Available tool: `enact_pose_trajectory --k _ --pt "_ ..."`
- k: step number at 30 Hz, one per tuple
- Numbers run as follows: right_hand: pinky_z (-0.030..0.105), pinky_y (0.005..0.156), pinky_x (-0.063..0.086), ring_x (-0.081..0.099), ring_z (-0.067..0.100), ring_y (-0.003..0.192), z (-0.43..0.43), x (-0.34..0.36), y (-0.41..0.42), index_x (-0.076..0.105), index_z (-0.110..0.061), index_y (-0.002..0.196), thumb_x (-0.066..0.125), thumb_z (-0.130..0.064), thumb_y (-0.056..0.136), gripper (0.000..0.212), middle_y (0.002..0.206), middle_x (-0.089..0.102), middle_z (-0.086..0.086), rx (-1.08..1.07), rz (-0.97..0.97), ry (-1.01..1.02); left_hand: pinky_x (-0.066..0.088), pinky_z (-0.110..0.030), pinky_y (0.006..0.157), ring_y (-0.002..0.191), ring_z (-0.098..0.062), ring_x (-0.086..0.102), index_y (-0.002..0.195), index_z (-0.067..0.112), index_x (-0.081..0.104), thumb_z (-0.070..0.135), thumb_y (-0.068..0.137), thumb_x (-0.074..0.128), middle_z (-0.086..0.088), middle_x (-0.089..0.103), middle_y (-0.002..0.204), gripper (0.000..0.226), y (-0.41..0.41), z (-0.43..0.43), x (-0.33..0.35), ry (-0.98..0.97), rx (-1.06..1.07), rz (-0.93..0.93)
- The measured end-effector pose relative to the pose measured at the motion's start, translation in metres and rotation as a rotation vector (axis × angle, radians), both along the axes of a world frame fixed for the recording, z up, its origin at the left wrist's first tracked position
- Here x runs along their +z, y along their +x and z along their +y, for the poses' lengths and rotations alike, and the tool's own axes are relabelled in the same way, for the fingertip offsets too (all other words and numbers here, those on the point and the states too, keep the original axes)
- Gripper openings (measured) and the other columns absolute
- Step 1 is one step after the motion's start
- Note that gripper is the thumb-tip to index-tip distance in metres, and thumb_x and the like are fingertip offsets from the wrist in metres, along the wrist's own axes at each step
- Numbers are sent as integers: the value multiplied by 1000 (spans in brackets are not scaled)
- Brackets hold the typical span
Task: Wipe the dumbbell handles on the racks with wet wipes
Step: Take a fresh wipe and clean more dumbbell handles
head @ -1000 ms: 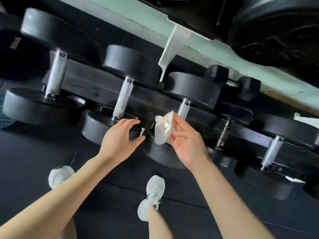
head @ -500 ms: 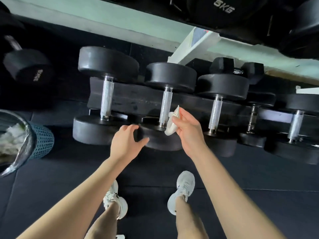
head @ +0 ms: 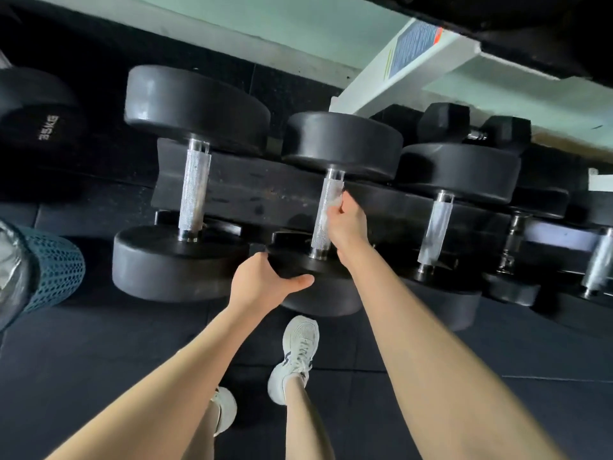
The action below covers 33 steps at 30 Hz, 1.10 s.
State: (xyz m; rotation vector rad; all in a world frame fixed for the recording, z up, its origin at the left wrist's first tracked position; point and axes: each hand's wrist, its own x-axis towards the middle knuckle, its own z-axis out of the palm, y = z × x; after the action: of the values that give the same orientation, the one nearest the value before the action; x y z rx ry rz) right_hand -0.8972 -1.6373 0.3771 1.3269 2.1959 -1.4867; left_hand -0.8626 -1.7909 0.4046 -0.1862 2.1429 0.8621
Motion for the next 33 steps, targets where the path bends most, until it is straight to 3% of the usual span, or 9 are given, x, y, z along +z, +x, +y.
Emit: enact_pose_trajectory --k 2,6,8,11,16,21,25,27,33 --pt "23 56 36 41 18 67 -1 -9 7 42 -19 62 40 -15 93 31 67 46 -3 5 -43 96 45 -24 67 80 -13 62 92 14 65 50 60 82 5 67 82 51 -3 0 0 -16 7 -12" --pt "28 57 37 44 19 66 1 -5 23 54 -7 67 56 -18 88 23 69 52 2 137 -190 151 42 -23 62 77 -13 62 87 12 64 49 55 84 4 66 79 53 -7 1 -2 -54 10 -35" --pt "26 48 27 34 18 61 5 -1 14 45 -11 55 59 -12 82 30 57 40 -4 130 -127 197 43 -24 62 79 -14 62 87 12 65 49 53 85 3 67 80 54 -7 2 -2 -58 21 -51" --pt "28 53 24 30 20 62 12 6 -27 41 -13 50 56 -9 79 33 54 35 -4 -11 11 384 45 -26 62 80 -15 62 87 11 63 49 50 86 2 66 81 58 -8 2 -4 -67 36 -68" --pt "28 59 38 44 13 58 -6 2 0 63 -8 65 65 -16 78 16 58 54 -2 -95 -11 212 47 -27 61 75 -12 59 88 10 60 50 50 86 3 64 80 61 -8 1 -3 -78 30 -51" --pt "25 43 22 25 12 46 -5 6 -16 33 -14 45 67 -11 71 43 43 30 -6 -235 -98 152 53 -33 76 81 -14 59 88 7 54 48 54 86 3 63 85 63 -7 2 -1 -72 38 -39" --pt "13 34 26 34 11 43 -14 8 -30 39 -17 51 68 -6 75 39 49 40 -5 -442 -66 78 49 -29 74 82 -14 57 88 8 50 47 56 86 5 60 88 62 -5 3 -3 -66 45 -39" --pt "8 39 28 37 6 44 -16 4 -29 42 -18 53 68 -5 76 37 54 45 -6 -467 24 118 47 -27 70 81 -14 57 87 9 51 47 56 85 5 61 86 60 -4 3 -4 -56 49 -39" --pt "25 57 30 38 15 57 -10 -5 -1 32 -18 52 68 -15 78 45 57 43 -3 -17 17 354 36 -23 51 67 -7 57 82 12 62 50 53 85 4 64 70 54 -1 0 -9 -19 84 -32"
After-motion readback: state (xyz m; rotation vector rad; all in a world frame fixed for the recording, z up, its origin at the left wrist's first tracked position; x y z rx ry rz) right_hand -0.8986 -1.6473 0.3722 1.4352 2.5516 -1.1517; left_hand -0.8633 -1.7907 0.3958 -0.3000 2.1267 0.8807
